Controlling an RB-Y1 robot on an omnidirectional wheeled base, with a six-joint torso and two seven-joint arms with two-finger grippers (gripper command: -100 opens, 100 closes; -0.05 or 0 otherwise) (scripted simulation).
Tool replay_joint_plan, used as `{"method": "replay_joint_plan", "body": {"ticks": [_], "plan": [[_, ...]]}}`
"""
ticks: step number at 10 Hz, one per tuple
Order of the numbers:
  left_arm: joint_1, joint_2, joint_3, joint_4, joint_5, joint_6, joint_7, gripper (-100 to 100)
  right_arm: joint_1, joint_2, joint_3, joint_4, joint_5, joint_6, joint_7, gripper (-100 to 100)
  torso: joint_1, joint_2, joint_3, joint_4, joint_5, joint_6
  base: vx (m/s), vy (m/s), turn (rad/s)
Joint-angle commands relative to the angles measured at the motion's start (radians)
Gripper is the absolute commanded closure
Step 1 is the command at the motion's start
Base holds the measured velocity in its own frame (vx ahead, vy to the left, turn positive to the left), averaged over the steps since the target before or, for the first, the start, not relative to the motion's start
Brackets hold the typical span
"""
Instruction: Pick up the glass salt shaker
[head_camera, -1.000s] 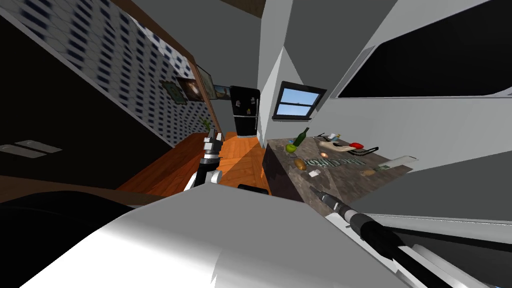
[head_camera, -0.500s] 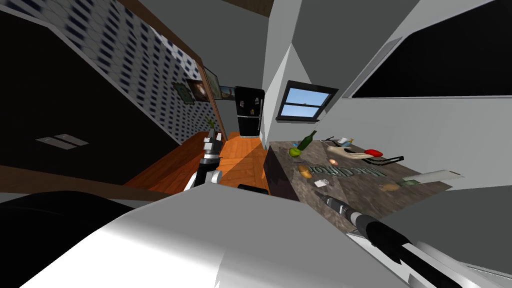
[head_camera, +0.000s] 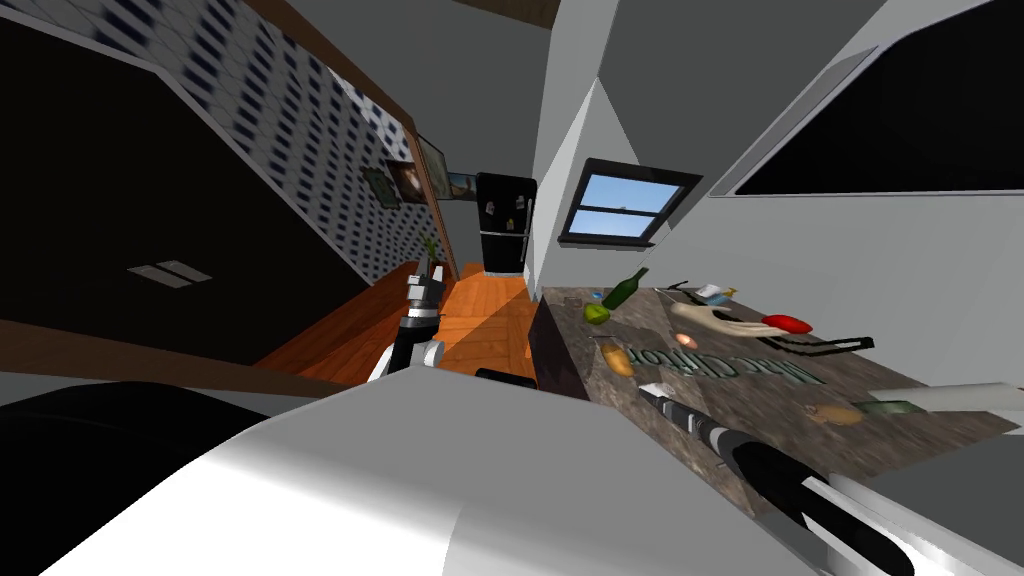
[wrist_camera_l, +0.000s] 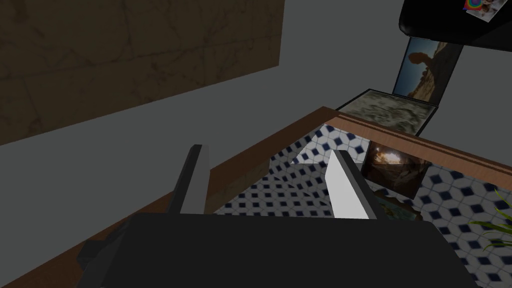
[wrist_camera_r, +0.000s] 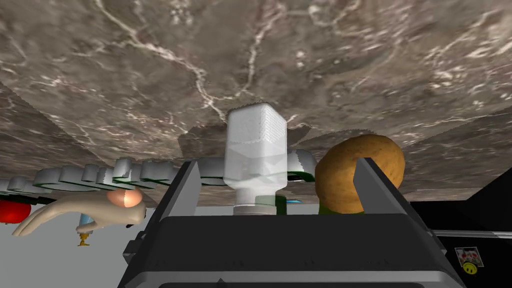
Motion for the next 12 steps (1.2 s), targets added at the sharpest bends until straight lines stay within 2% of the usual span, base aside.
{"method": "replay_joint_plan", "body": {"ticks": [1,2,3,6,7,8,12], "plan": [[0.0,0.0,0.0,0.0,0.0,0.0,0.0,0,0.0,0.0,0.0,0.0,0.0,0.0,0.0,-100,0.0,0.0,0.0,0.0,0.0,0.0,0.038,-0.032,0.036],[0.0,0.0,0.0,0.0,0.0,0.0,0.0,0,0.0,-0.002,0.0,0.001,-0.001,0.005,0.0,0,0.002,0.003,0.001,0.001,0.0,0.001,0.008,-0.006,-0.003],[0.0,0.0,0.0,0.0,0.0,0.0,0.0,0,-0.027,0.029,0.032,0.033,0.011,-0.011,0.008,-100,0.004,0.005,0.003,0.001,0.001,0.001,0.021,0.001,0.119],[0.0,0.0,0.0,0.0,0.0,0.0,0.0,0,-0.067,0.074,0.079,0.082,0.03,-0.034,0.019,-100,0.005,0.004,0.003,0.001,0.001,0.001,0.03,0.005,0.104],[0.0,0.0,0.0,0.0,0.0,0.0,0.0,0,-0.054,0.066,0.066,0.07,0.026,-0.031,0.017,-100,0.005,0.005,0.003,0.001,0.001,0.001,0.012,0.001,0.015],[0.0,0.0,0.0,0.0,0.0,0.0,0.0,0,-0.056,0.067,0.069,0.072,0.027,-0.031,0.018,100,0.005,0.005,0.003,0.001,0.001,0.001,0.0,0.0,0.0],[0.0,0.0,0.0,0.0,0.0,0.0,0.0,0,-0.056,0.067,0.068,0.072,0.027,-0.031,0.018,100,0.005,0.006,0.003,0.001,0.0,0.001,0.0,0.0,0.0]]}}
